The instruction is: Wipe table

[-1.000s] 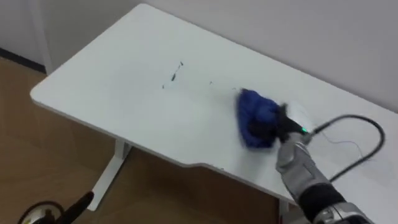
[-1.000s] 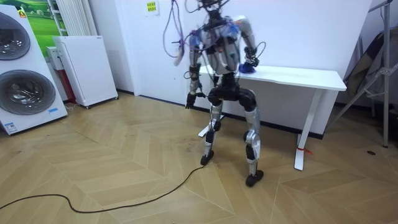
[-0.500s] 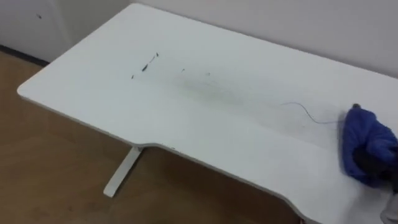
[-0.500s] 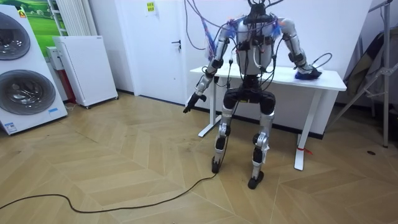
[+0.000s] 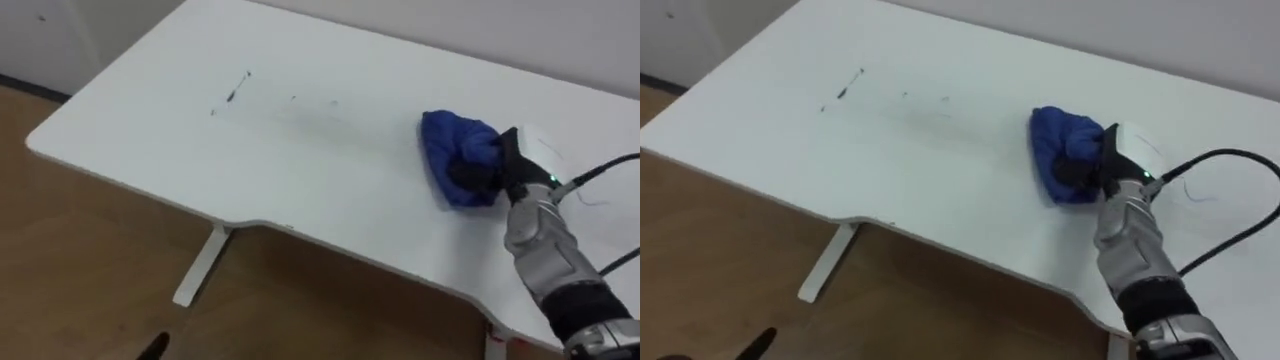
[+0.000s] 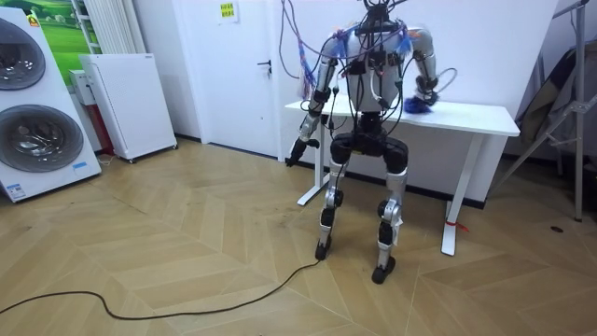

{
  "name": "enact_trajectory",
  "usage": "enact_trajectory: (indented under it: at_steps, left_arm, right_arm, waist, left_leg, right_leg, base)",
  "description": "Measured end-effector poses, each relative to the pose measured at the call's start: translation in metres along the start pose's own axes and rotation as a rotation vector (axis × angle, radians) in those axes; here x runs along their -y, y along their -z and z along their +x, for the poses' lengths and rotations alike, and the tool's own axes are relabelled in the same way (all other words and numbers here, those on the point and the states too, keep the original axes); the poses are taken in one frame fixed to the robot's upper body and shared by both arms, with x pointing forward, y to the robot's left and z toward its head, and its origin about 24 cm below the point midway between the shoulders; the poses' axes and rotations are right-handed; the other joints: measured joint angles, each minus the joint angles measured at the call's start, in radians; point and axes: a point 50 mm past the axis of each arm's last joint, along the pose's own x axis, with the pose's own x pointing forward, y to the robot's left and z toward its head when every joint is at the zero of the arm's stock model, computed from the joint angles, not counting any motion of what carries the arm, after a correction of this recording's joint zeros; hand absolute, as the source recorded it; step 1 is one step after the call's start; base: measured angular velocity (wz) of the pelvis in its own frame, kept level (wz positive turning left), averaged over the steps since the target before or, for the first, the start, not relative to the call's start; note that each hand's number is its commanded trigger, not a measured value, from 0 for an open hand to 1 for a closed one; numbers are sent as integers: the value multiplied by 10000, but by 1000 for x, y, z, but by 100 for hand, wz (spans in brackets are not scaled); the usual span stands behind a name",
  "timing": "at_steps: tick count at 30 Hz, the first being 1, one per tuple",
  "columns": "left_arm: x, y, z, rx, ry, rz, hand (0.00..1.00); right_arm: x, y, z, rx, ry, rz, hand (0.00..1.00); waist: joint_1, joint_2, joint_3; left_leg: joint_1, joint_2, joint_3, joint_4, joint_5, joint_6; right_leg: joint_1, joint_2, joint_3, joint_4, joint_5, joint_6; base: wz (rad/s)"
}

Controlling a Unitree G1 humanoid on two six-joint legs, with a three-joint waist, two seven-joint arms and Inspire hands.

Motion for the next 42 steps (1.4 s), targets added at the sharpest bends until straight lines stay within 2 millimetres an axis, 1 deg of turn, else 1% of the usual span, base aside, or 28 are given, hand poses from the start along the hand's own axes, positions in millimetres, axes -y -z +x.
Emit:
enact_trajectory:
  at_steps: [2,3,5,7,8,10,13,14,16,18,21,23,24,26,27,28,29,30,31,33,34,35,36,37,38,39,41,42]
  left_arm:
    - [5,19,-2,-486,116,104,0]
    - [7,24,-2,-595,149,106,0]
    - [7,43,-4,-1083,152,-173,0]
    - [3,56,-5,-1427,23,-354,0]
    - [1,61,-6,-1538,-38,-292,0]
    - [-7,77,-8,-1968,-258,-391,0]
    - [-10,78,-8,-1970,-344,-559,0]
    - [-9,74,-8,-1859,-335,-614,0]
    - [-8,66,-6,-1617,-334,-751,0]
    - [-6,57,-5,-1390,-284,-816,0]
    - [1,47,-5,-1141,-72,-569,0]
    - [8,43,-5,-1130,139,-350,0]
    - [9,42,-5,-1134,199,-280,0]
    - [15,42,-6,-1207,528,-228,0]
    - [16,42,-6,-1227,593,-238,0]
    - [18,40,-6,-1193,667,-267,0]
    - [19,41,-7,-1235,741,-239,0]
    - [18,41,-6,-1273,718,-198,0]
    - [17,47,-7,-1456,705,-134,0]
    - [19,61,-10,-1891,773,-92,0]
    - [20,66,-11,-2085,803,-91,0]
    - [20,71,-12,-2187,807,-54,0]
    - [20,74,-12,-2259,797,-55,0]
    - [19,82,-14,-2471,760,-187,0]
    - [18,85,-14,-2560,737,-231,0]
    - [17,90,-15,-2716,687,-409,0]
    - [16,97,-16,-2900,606,-626,0]
    - [15,98,-17,-2906,585,-652,0]
  right_arm:
    - [-6,29,-4,-1077,-201,354,100]
    - [-7,38,-7,-1282,-171,621,100]
    - [-10,70,-18,-1867,-99,1168,100]
    - [-11,97,-29,-2432,72,1361,100]
    - [-11,105,-33,-2640,105,1407,100]
    - [-10,136,-48,-3433,159,1301,100]
    - [-7,162,-62,-4316,327,1238,100]
    - [-6,162,-61,-4385,455,1286,100]
    - [-6,160,-59,-4390,459,1252,100]
    - [-6,154,-54,-4400,335,1105,100]
    - [-9,131,-41,-4117,33,553,100]
    - [-13,101,-28,-3546,-337,159,100]
    - [-14,92,-26,-3247,-454,15,100]
    - [-18,47,-16,-1793,-874,-255,100]
    - [-18,37,-15,-1449,-913,-228,100]
    - [-17,21,-12,-858,-943,-265,100]
    - [-14,12,-9,-522,-943,-223,100]
    - [-13,11,-9,-445,-926,-198,100]
    - [-14,10,-9,-394,-942,-149,100]
    - [-15,17,-9,-675,-1014,-89,100]
    - [-17,30,-11,-1102,-1124,28,100]
    - [-20,50,-16,-1669,-1233,390,100]
    - [-21,59,-19,-1902,-1202,854,100]
    - [-26,75,-26,-2301,-1148,1375,100]
    - [-27,83,-30,-2482,-1079,1578,100]
    - [-28,99,-37,-2957,-933,2038,100]
    - [-26,134,-52,-4127,-463,2482,100]
    - [-24,144,-56,-4441,-298,2485,100]
  waist:
    - [-44,-15,1]
    - [-56,-27,6]
    - [-132,-74,-8]
    - [-316,-152,-7]
    - [-317,-145,14]
    - [-467,-261,-30]
    - [-621,-242,-117]
    - [-667,-201,-148]
    - [-758,-144,-169]
    - [-599,-78,-176]
    - [-421,-12,-152]
    - [-120,-9,-159]
    - [-13,-14,-150]
    - [196,-31,-139]
    - [274,-26,-130]
    - [293,1,-82]
    - [423,-45,-55]
    - [505,-8,-5]
    - [598,-95,-41]
    - [552,-113,-36]
    - [507,-164,-62]
    - [455,-207,-63]
    - [363,-231,-56]
    - [169,-232,-21]
    - [80,-270,-35]
    - [-133,-349,-50]
    - [-596,-388,-62]
    - [-669,-387,-65]
  left_leg:
    - [61,-162,-285,107,-87,119]
    - [89,-188,-285,129,-102,145]
    - [175,-276,-332,245,-210,210]
    - [287,-367,-363,359,-301,263]
    - [354,-378,-362,390,-346,273]
    - [522,-411,-387,568,-529,299]
    - [549,-424,-396,899,-764,363]
    - [545,-424,-379,969,-826,386]
    - [568,-424,-369,954,-839,402]
    - [747,-421,-372,834,-838,403]
    - [935,-413,-532,604,-830,395]
    - [1045,-379,-649,389,-827,391]
    - [1044,-352,-655,357,-826,385]
    - [1013,-339,-808,215,-804,359]
    - [1011,-336,-829,195,-801,355]
    - [1005,-339,-891,187,-801,354]
    - [1040,-347,-961,168,-801,354]
    - [1036,-366,-1015,143,-800,353]
    - [1043,-382,-1099,84,-786,358]
    - [1048,-409,-1197,52,-783,362]
    - [1057,-439,-1274,61,-763,377]
    - [1065,-480,-1346,68,-758,386]
    - [1091,-491,-1345,63,-754,391]
    - [1165,-509,-1347,47,-752,395]
    - [1194,-520,-1336,41,-752,395]
    - [1290,-545,-1296,18,-752,396]
    - [1472,-565,-1288,20,-753,397]
    - [1530,-565,-1270,19,-753,397]
  right_leg:
    - [489,-38,-153,-311,13,98]
    - [607,-53,-209,-395,25,117]
    - [1044,-89,-466,-747,47,198]
    - [1442,-92,-505,-1060,40,265]
    - [1550,-95,-501,-1111,33,287]
    - [1986,-70,-502,-1413,50,366]
    - [2206,-61,-472,-1486,82,443]
    - [2219,-48,-382,-1474,96,459]
    - [2217,-48,-405,-1351,124,469]
    - [2196,-32,-399,-1308,161,427]
    - [2060,47,-387,-1180,215,339]
    - [1822,209,-176,-1103,303,200]
    - [1739,247,-163,-1077,327,161]
    - [1513,349,-140,-1035,366,97]
    - [1497,361,-143,-1038,366,96]
    - [1506,364,-190,-1041,366,96]
    - [1506,360,-322,-1087,366,96]
    - [1526,361,-411,-1159,366,96]
    - [1610,364,-449,-1223,366,97]
    - [1682,368,-459,-1227,365,97]
    - [1742,356,-499,-1236,365,97]
    - [1893,340,-614,-1302,365,97]
    - [2000,338,-676,-1372,366,97]
    - [2186,335,-704,-1445,366,97]
    - [2269,335,-741,-1482,365,97]
    - [2487,334,-796,-1583,366,97]
    - [2800,334,-839,-1590,368,99]
    - [2853,334,-823,-1589,368,99]
  base:
    - [52]
    - [46]
    - [34]
    - [34]
    - [20]
    - [7]
    - [-1]
    - [-6]
    - [-10]
    - [-28]
    - [-41]
    - [-63]
    - [-53]
    - [-29]
    - [0]
    - [13]
    - [20]
    - [24]
    - [28]
    - [34]
    - [47]
    - [52]
    - [54]
    - [41]
    - [44]
    - [36]
    - [34]
    - [10]
